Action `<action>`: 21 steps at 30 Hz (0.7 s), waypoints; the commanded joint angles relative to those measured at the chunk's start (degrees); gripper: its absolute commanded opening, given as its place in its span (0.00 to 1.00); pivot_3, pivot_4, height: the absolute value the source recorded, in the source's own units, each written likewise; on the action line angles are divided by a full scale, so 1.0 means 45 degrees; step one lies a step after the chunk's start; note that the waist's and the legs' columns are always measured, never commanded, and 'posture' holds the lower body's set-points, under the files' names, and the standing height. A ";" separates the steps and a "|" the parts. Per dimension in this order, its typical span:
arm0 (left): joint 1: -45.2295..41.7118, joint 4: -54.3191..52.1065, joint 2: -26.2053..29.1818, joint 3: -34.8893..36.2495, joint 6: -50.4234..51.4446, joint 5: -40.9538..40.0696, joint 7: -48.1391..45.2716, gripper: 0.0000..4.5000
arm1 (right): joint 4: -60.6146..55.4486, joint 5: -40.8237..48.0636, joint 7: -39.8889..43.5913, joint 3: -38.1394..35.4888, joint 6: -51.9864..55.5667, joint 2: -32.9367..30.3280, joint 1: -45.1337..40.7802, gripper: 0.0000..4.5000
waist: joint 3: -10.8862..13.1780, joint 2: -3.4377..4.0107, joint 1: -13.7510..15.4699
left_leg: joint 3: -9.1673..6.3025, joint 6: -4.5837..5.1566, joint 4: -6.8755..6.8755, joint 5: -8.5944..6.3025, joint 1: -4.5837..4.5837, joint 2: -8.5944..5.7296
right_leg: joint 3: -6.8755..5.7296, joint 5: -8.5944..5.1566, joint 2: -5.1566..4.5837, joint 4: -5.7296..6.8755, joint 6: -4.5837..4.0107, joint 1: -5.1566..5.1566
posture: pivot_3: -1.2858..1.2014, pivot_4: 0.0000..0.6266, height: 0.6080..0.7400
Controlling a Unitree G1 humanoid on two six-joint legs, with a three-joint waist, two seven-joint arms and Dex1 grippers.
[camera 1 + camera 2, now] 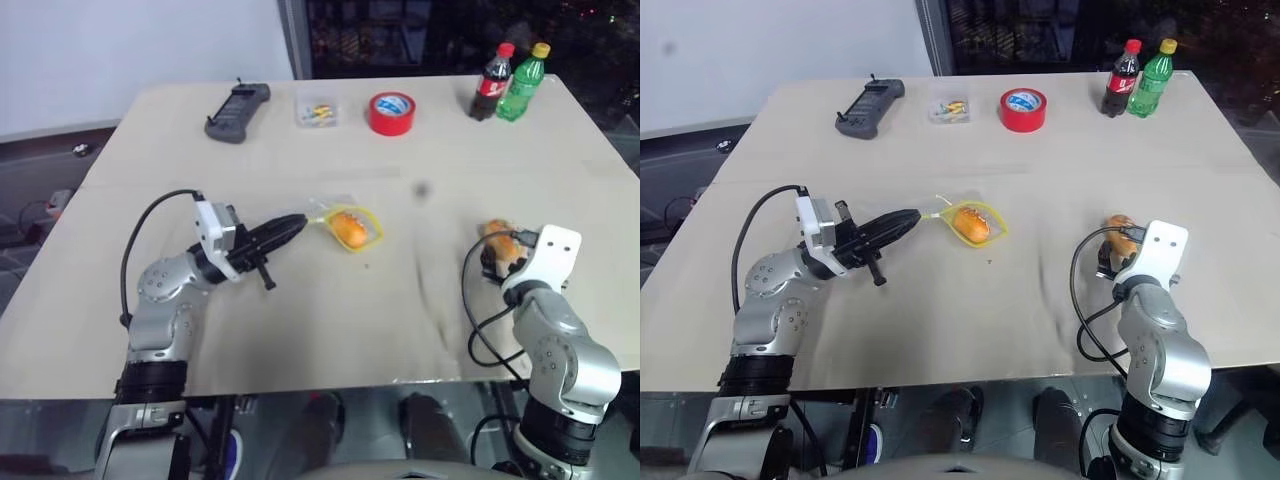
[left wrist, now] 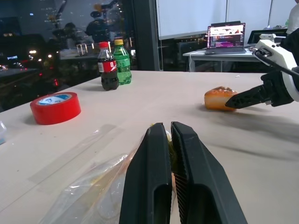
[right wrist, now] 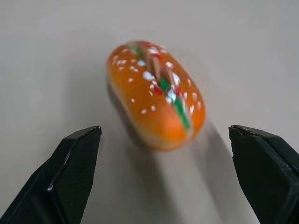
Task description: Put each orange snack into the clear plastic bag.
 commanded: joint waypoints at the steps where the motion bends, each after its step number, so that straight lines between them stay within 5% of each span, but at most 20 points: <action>1: -0.0095 -0.0285 0.0116 0.0137 -0.0090 -0.0086 0.0053 0.00 | 0.0190 -0.1074 0.0333 0.1688 -0.1352 -0.1240 -0.0023 0.99 | 0.0001 0.0002 -0.0057 | 0.0003 0.0000 0.0000 0.0000 0.0000 0.0000 | 0.0002 0.0000 0.0000 0.0000 0.0000 -0.0001 | 0.52 0.24 1.00; 7: 0.0011 -0.0369 0.0055 0.0058 -0.0174 0.0002 0.0084 0.00 | 0.1841 -0.1445 0.1007 0.2415 -0.3158 -0.2127 -0.0087 0.99 | 0.0001 0.0001 -0.0045 | -0.0003 -0.0001 -0.0001 0.0001 0.0000 0.0004 | -0.0004 0.0000 0.0003 0.0000 0.0000 0.0000 | 0.52 0.24 1.00; 8: 0.0044 -0.0411 0.0033 0.0039 -0.0184 0.0010 0.0097 0.00 | 0.2404 -0.1418 0.1184 0.2323 -0.3532 -0.2247 -0.0220 0.88 | 0.0000 0.0000 -0.0046 | -0.0002 -0.0001 -0.0001 0.0001 0.0000 0.0004 | -0.0003 0.0000 0.0002 0.0000 0.0000 0.0000 | 0.52 0.24 1.00; 10: 0.0077 -0.0456 0.0020 0.0025 -0.0194 0.0016 0.0103 0.00 | 0.3119 -0.1340 0.1470 0.2184 -0.4019 -0.2419 -0.0405 0.81 | -0.0003 -0.0005 -0.0048 | 0.0004 0.0000 0.0002 0.0000 0.0001 0.0000 | 0.0001 0.0001 0.0000 -0.0007 0.0002 0.0009 | 0.52 0.24 1.00; 17: 0.0349 -0.0685 0.0071 0.0157 -0.0138 -0.0077 0.0246 0.00 | 0.3957 -0.1481 0.1920 0.1966 -0.5012 -0.2925 -0.0597 0.18 | -0.0006 -0.0008 -0.0060 | 0.0008 0.0001 0.0004 0.0000 0.0017 0.0008 | 0.0005 0.0002 0.0009 -0.0013 0.0004 0.0025 | 0.52 0.24 1.00; 21: 0.0354 -0.0704 0.0113 0.0169 -0.0105 -0.0123 0.0274 0.00 | 0.3496 -0.1375 0.2520 0.2110 -0.5685 -0.3187 -0.0471 0.18 | -0.0005 -0.0006 -0.0046 | 0.0008 0.0001 0.0005 0.0001 0.0017 0.0008 | 0.0005 0.0003 0.0009 -0.0012 0.0003 0.0025 | 0.52 0.24 1.00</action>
